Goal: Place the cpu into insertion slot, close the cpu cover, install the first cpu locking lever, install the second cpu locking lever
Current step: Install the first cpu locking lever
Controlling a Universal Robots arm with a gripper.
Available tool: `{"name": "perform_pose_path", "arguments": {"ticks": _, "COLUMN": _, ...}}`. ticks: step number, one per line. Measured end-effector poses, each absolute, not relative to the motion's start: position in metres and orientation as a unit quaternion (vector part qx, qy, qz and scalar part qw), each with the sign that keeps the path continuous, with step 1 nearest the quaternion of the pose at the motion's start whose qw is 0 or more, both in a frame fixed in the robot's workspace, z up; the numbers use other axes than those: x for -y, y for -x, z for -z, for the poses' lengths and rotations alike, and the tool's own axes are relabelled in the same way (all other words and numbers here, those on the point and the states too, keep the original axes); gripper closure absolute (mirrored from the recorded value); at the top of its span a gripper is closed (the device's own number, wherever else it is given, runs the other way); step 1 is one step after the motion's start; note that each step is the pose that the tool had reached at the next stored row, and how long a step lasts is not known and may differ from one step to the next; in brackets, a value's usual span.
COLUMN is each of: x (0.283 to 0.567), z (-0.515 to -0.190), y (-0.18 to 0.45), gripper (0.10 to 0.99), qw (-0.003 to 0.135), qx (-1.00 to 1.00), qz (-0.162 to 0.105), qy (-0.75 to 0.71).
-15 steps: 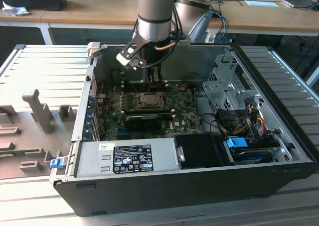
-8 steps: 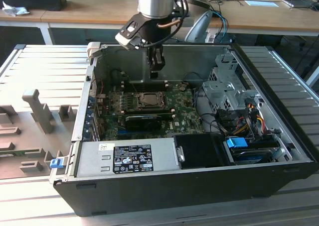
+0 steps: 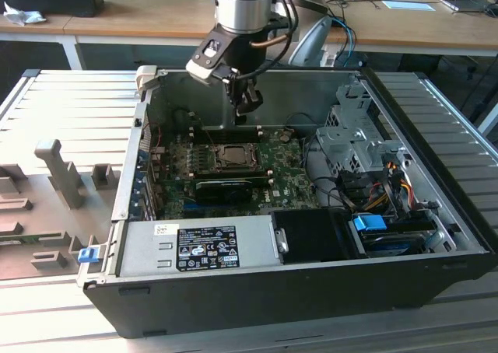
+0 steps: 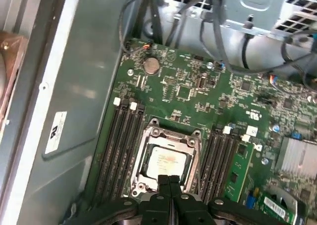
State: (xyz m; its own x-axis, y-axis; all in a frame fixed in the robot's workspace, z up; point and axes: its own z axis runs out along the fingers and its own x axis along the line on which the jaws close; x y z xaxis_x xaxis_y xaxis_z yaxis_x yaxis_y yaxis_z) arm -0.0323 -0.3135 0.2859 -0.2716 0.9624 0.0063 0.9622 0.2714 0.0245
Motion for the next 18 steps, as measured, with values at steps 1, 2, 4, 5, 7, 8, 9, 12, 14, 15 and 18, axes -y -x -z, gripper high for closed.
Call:
{"name": "perform_pose_path", "arguments": {"ticks": 1, "x": 0.3135, "z": -0.284, "y": 0.0323, "gripper": 0.98, "qw": 0.004, "qx": -0.803, "qz": -0.011, "qy": -0.596}}
{"name": "perform_pose_path", "arguments": {"ticks": 2, "x": 0.3135, "z": -0.2829, "y": 0.0323, "gripper": 0.98, "qw": 0.004, "qx": -0.813, "qz": -0.011, "qy": -0.583}}
{"name": "perform_pose_path", "arguments": {"ticks": 4, "x": 0.3135, "z": -0.2822, "y": 0.0323, "gripper": 0.98, "qw": 0.003, "qx": -0.831, "qz": -0.011, "qy": -0.557}}
{"name": "perform_pose_path", "arguments": {"ticks": 5, "x": 0.3135, "z": -0.2821, "y": 0.0323, "gripper": 0.98, "qw": 0.003, "qx": -0.838, "qz": -0.011, "qy": -0.546}}
{"name": "perform_pose_path", "arguments": {"ticks": 7, "x": 0.3135, "z": -0.2819, "y": 0.0322, "gripper": 0.98, "qw": 0.004, "qx": -0.849, "qz": -0.012, "qy": -0.529}}
{"name": "perform_pose_path", "arguments": {"ticks": 8, "x": 0.3135, "z": -0.2818, "y": 0.0323, "gripper": 0.98, "qw": 0.005, "qx": -0.862, "qz": -0.013, "qy": -0.506}}
{"name": "perform_pose_path", "arguments": {"ticks": 9, "x": 0.3135, "z": -0.2817, "y": 0.0323, "gripper": 0.98, "qw": 0.004, "qx": -0.876, "qz": -0.013, "qy": -0.483}}
{"name": "perform_pose_path", "arguments": {"ticks": 12, "x": 0.3135, "z": -0.2817, "y": 0.0323, "gripper": 0.98, "qw": 0.004, "qx": -0.889, "qz": -0.013, "qy": -0.457}}
{"name": "perform_pose_path", "arguments": {"ticks": 14, "x": 0.3135, "z": -0.2817, "y": 0.0323, "gripper": 0.98, "qw": 0.004, "qx": -0.897, "qz": -0.013, "qy": -0.442}}
{"name": "perform_pose_path", "arguments": {"ticks": 15, "x": 0.3135, "z": -0.2817, "y": 0.0323, "gripper": 0.98, "qw": 0.004, "qx": -0.9, "qz": -0.013, "qy": -0.436}}
{"name": "perform_pose_path", "arguments": {"ticks": 18, "x": 0.3135, "z": -0.2817, "y": 0.0323, "gripper": 0.98, "qw": 0.003, "qx": -0.913, "qz": -0.013, "qy": -0.408}}
